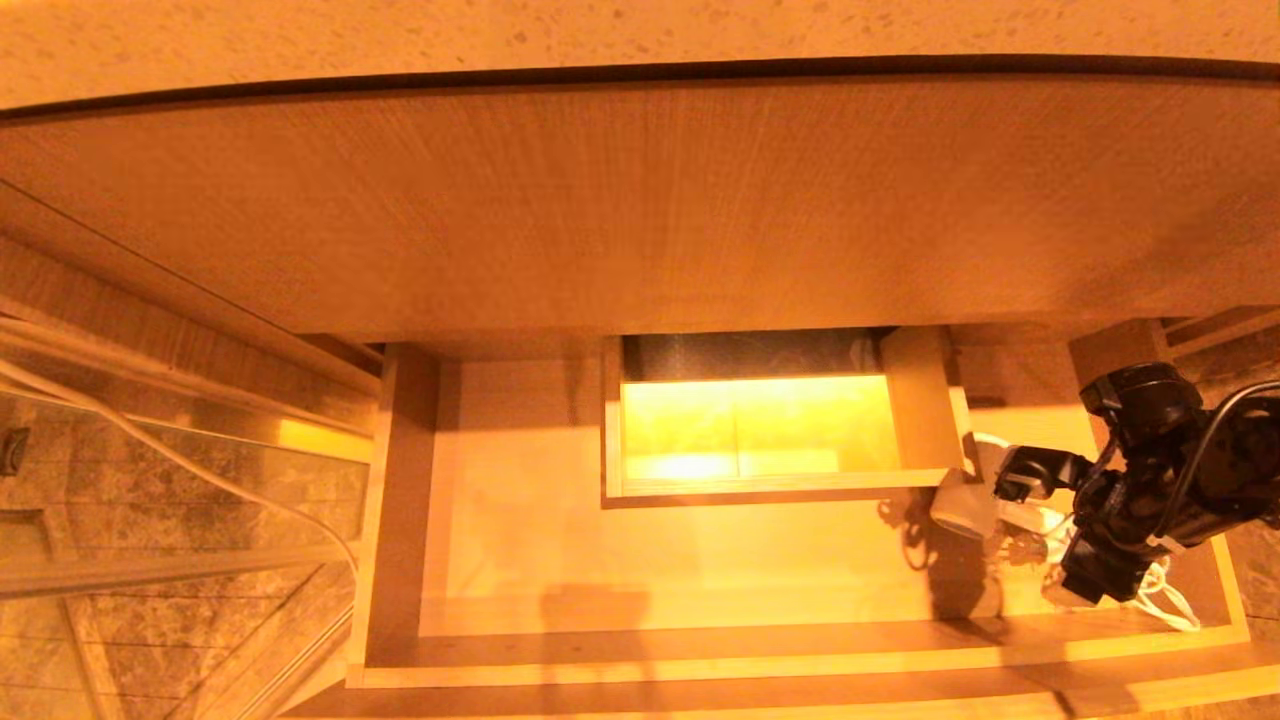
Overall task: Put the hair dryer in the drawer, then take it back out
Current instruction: Put it into the drawer, then close the drawer
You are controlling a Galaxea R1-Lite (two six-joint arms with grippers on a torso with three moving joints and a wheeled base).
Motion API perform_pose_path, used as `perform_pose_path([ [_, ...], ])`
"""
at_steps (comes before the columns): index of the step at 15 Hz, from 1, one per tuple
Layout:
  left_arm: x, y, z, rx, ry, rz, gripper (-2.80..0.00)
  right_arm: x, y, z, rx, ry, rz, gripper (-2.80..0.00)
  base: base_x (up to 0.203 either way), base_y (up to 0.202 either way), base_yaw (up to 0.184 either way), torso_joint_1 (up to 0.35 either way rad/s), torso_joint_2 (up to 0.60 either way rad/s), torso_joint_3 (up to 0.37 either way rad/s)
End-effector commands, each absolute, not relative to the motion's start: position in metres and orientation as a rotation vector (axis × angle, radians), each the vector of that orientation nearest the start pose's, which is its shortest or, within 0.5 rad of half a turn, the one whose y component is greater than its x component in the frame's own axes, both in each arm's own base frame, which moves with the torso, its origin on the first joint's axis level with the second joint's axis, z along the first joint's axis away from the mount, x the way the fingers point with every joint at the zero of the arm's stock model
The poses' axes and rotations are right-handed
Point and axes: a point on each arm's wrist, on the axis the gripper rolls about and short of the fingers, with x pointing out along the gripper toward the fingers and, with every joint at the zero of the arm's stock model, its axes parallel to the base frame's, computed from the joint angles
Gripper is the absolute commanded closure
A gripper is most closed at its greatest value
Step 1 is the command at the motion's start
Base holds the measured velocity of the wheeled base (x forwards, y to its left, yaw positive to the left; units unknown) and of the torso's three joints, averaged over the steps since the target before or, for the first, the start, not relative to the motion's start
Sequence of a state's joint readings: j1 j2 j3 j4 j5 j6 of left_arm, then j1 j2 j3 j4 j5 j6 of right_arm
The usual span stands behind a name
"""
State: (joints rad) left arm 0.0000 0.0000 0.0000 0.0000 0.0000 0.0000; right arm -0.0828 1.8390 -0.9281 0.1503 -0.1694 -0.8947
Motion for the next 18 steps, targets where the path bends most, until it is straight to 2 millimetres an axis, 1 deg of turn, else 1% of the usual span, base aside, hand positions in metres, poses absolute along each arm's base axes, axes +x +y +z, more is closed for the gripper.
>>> perform_pose_path([
  [1, -0.023, 0.000, 0.075, 0.000, 0.000, 0.000, -2.80, 0.286, -0.028, 0.123, -0.859, 1.054, 0.245, -2.80, 0.000, 0.000, 0.000, 0.000, 0.00, 0.000],
  [2, -0.023, 0.000, 0.075, 0.000, 0.000, 0.000, -2.80, 0.278, -0.028, 0.133, -0.861, 1.027, 0.234, -2.80, 0.000, 0.000, 0.000, 0.000, 0.00, 0.000],
  [3, -0.023, 0.000, 0.075, 0.000, 0.000, 0.000, -2.80, 0.268, -0.028, 0.143, -0.866, 1.006, 0.224, 0.00, 0.000, 0.000, 0.000, 0.000, 0.00, 0.000],
  [6, -0.023, 0.000, 0.075, 0.000, 0.000, 0.000, -2.80, 0.234, -0.027, 0.172, -0.879, 0.974, 0.182, 0.00, 0.000, 0.000, 0.000, 0.000, 0.00, 0.000],
  [8, -0.023, 0.000, 0.075, 0.000, 0.000, 0.000, -2.80, 0.208, -0.032, 0.189, -0.881, 0.969, 0.122, 0.00, 0.000, 0.000, 0.000, 0.000, 0.00, 0.000],
  [10, -0.023, 0.000, 0.075, 0.000, 0.000, 0.000, -2.80, 0.179, -0.042, 0.198, -0.878, 1.053, 0.012, 0.00, 0.000, 0.000, 0.000, 0.000, 0.00, 0.000],
  [12, -0.023, 0.000, 0.075, 0.000, 0.000, 0.000, -2.80, 0.149, -0.056, 0.200, -0.848, 1.218, -0.145, 0.00, 0.000, 0.000, 0.000, 0.000, 0.00, 0.000],
  [13, -0.023, 0.000, 0.075, 0.000, 0.000, 0.000, -2.80, 0.138, -0.062, 0.201, -0.821, 1.276, -0.206, 0.00, 0.000, 0.000, 0.000, 0.000, 0.00, 0.000],
  [15, -0.023, 0.000, 0.075, 0.000, 0.000, 0.000, -2.80, 0.122, -0.074, 0.197, -0.752, 1.374, -0.295, 0.00, 0.000, 0.000, 0.000, 0.000, 0.00, 0.000],
  [16, -0.023, 0.000, 0.075, 0.000, 0.000, 0.000, -2.80, 0.115, -0.078, 0.191, -0.711, 1.423, -0.327, 0.00, 0.000, 0.000, 0.000, 0.000, 0.00, 0.000],
  [18, -0.023, 0.000, 0.075, 0.000, 0.000, 0.000, -2.80, 0.113, -0.083, 0.179, -0.600, 1.455, -0.399, 0.00, 0.000, 0.000, 0.000, 0.000, 0.00, 0.000],
])
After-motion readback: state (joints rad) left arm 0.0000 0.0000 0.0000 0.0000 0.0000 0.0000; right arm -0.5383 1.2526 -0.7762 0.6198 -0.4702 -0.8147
